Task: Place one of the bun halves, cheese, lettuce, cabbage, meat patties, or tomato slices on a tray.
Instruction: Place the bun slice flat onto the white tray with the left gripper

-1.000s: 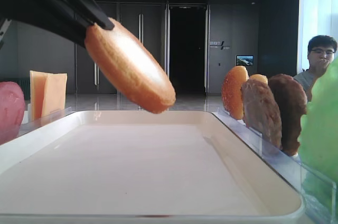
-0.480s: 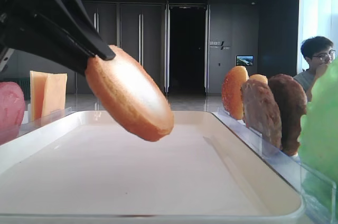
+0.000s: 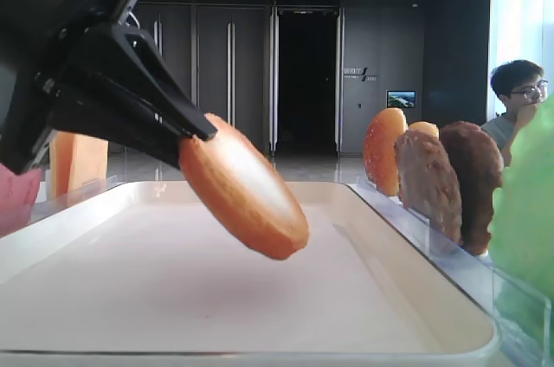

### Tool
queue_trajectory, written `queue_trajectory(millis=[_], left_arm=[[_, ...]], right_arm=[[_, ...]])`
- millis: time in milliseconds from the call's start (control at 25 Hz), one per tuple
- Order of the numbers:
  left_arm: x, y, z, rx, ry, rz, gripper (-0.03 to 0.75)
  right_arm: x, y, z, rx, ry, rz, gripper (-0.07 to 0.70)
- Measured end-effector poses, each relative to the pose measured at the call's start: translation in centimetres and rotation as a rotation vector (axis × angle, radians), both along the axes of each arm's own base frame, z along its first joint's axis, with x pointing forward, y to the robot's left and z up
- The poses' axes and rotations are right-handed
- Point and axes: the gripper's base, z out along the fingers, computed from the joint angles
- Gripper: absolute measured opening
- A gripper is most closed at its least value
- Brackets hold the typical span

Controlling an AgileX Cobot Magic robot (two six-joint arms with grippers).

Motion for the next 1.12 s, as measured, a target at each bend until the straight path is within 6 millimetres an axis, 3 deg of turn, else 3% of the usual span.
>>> queue_trajectory(millis=[240, 1120], left_arm=[[0.1, 0.0, -1.1, 0.012, 0.021, -0.010, 0.099], [-0.1, 0.3, -1.5, 0.067, 0.080, 0.004, 0.099]], right_arm=[[0.0, 0.0, 0.0, 0.000, 0.000, 0.000, 0.589], [0.0, 0.0, 0.0, 0.000, 0.000, 0.000, 0.589]])
